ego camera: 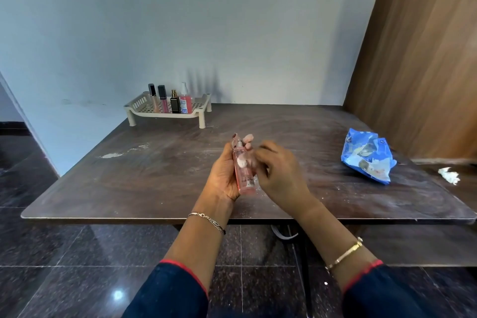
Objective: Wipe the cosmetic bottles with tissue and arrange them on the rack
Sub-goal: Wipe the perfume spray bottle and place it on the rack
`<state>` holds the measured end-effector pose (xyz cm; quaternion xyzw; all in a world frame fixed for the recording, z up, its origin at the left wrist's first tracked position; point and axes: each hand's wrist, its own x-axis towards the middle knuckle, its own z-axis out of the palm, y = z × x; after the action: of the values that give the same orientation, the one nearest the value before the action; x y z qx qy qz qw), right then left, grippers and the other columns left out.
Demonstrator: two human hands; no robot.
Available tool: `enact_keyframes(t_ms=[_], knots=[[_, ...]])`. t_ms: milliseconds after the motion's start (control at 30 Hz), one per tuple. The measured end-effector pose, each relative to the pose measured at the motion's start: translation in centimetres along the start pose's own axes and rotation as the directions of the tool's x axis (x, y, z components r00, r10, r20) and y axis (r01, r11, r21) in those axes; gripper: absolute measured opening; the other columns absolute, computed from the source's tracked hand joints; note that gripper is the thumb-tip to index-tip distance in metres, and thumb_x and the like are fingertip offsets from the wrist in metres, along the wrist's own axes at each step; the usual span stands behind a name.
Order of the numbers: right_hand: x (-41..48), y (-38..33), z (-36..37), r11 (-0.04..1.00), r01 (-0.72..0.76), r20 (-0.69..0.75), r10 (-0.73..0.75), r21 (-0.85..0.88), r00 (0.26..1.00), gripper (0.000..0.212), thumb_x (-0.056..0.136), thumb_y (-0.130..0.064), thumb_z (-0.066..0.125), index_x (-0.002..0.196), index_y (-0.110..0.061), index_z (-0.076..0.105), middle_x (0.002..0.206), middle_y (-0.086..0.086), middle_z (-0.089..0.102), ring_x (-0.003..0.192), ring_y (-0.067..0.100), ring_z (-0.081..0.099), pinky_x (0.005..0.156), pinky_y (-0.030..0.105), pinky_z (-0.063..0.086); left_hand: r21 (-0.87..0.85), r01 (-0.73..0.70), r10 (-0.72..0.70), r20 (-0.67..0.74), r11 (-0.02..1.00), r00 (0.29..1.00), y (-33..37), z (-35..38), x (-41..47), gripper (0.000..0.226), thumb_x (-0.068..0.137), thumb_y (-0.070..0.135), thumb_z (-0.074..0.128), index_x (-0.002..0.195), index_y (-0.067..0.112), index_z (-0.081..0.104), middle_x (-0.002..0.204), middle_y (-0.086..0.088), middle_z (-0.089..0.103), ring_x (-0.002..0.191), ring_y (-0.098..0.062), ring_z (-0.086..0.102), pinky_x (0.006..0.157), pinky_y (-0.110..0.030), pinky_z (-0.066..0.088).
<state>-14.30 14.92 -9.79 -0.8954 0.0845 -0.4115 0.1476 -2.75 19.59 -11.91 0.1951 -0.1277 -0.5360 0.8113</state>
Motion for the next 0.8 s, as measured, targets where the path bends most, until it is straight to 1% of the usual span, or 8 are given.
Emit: enact_keyframes(t_ms=[100, 200, 333, 433, 533, 667, 733, 800], knots=[[1.9, -0.1, 0.7, 0.986, -0.159, -0.067, 0.162, 0.041, 0.984, 0.022, 0.082, 0.001, 0.054, 0.095, -0.007, 0.070, 0.093, 0.001, 0.062, 0.078, 0.012, 0.055, 0.073, 0.032, 0.050, -0.009, 0.018, -0.018, 0.026, 1.000, 0.999, -0.3, 0.8, -0.9, 0.035, 0.093, 0.036, 0.050, 0.092, 0.004, 0.065, 0.081, -0.012, 0.069, 0.073, -0.020, 0.070, 0.067, -0.032, 0.060], [2.0, -0.6, 1.2, 0.983, -0.173, -0.077, 0.177, 0.056, 0.981, 0.024, 0.082, 0.001, 0.053, 0.096, -0.008, 0.070, 0.095, 0.002, 0.063, 0.082, 0.014, 0.058, 0.076, 0.033, 0.050, -0.031, -0.001, 0.001, 0.020, 1.000, 1.000, -0.3, 1.1, -1.6, 0.035, 0.095, 0.037, 0.048, 0.095, 0.005, 0.062, 0.082, -0.011, 0.070, 0.075, -0.019, 0.071, 0.069, -0.030, 0.059], [-0.2, -1.2, 0.8, 0.961, -0.219, -0.058, 0.231, 0.169, 0.971, 0.028, 0.082, 0.002, 0.056, 0.096, -0.017, 0.073, 0.089, -0.008, 0.060, 0.078, 0.005, 0.057, 0.070, 0.025, 0.050, -0.112, -0.030, 0.030, -0.004, 0.993, 1.000, -0.6, 0.9, -1.7, 0.031, 0.097, 0.033, 0.044, 0.089, 0.009, 0.061, 0.073, -0.006, 0.067, 0.067, -0.018, 0.069, 0.062, -0.032, 0.059], [-2.8, -2.3, 0.1, 0.941, -0.231, -0.017, 0.242, 0.246, 0.970, 0.026, 0.079, 0.007, 0.060, 0.090, -0.014, 0.072, 0.085, -0.012, 0.058, 0.078, 0.003, 0.058, 0.066, 0.020, 0.048, -0.177, -0.104, 0.098, -0.040, 0.979, 0.994, -0.3, 0.0, -1.0, 0.029, 0.098, 0.031, 0.044, 0.082, 0.013, 0.060, 0.066, 0.000, 0.062, 0.061, -0.014, 0.063, 0.066, -0.036, 0.060], [-4.5, -3.1, -0.1, 0.927, -0.230, -0.031, 0.250, 0.297, 0.968, 0.029, 0.079, 0.009, 0.063, 0.091, -0.016, 0.073, 0.085, -0.009, 0.060, 0.079, 0.008, 0.059, 0.064, 0.023, 0.050, -0.152, -0.152, 0.143, -0.070, 0.977, 0.987, -0.3, -0.2, -0.9, 0.030, 0.096, 0.032, 0.047, 0.080, 0.011, 0.063, 0.063, 0.001, 0.059, 0.055, -0.013, 0.060, 0.073, -0.038, 0.060], [-4.7, -3.2, 0.5, 0.959, -0.217, -0.107, 0.238, 0.183, 0.965, 0.028, 0.081, 0.007, 0.063, 0.095, -0.016, 0.072, 0.085, -0.013, 0.055, 0.076, 0.005, 0.054, 0.062, 0.017, 0.044, 0.006, -0.192, 0.187, -0.244, 0.981, 0.952, -0.9, 0.5, -0.8, 0.028, 0.085, 0.039, 0.064, 0.079, 0.012, 0.060, 0.059, 0.001, 0.056, 0.049, -0.011, 0.058, 0.063, -0.028, 0.058], [-4.4, -3.1, 0.7, 0.967, -0.219, -0.121, 0.235, 0.127, 0.964, 0.026, 0.081, 0.006, 0.063, 0.094, -0.015, 0.071, 0.085, -0.014, 0.054, 0.072, 0.002, 0.051, 0.062, 0.013, 0.040, 0.058, -0.224, 0.230, -0.353, 0.973, 0.907, -0.9, 0.3, -0.5, 0.036, 0.072, 0.038, 0.076, 0.089, 0.009, 0.061, 0.066, -0.002, 0.057, 0.053, -0.013, 0.059, 0.057, -0.027, 0.057], [-3.9, -3.1, 0.8, 0.970, -0.226, -0.104, 0.234, 0.083, 0.967, 0.023, 0.082, 0.003, 0.061, 0.093, -0.015, 0.071, 0.083, -0.013, 0.053, 0.069, 0.001, 0.049, 0.061, 0.012, 0.036, 0.103, -0.195, 0.220, -0.380, 0.975, 0.899, -0.6, 0.0, -0.4, 0.039, 0.066, 0.035, 0.077, 0.090, 0.008, 0.064, 0.071, -0.004, 0.057, 0.054, -0.015, 0.058, 0.053, -0.026, 0.055]])
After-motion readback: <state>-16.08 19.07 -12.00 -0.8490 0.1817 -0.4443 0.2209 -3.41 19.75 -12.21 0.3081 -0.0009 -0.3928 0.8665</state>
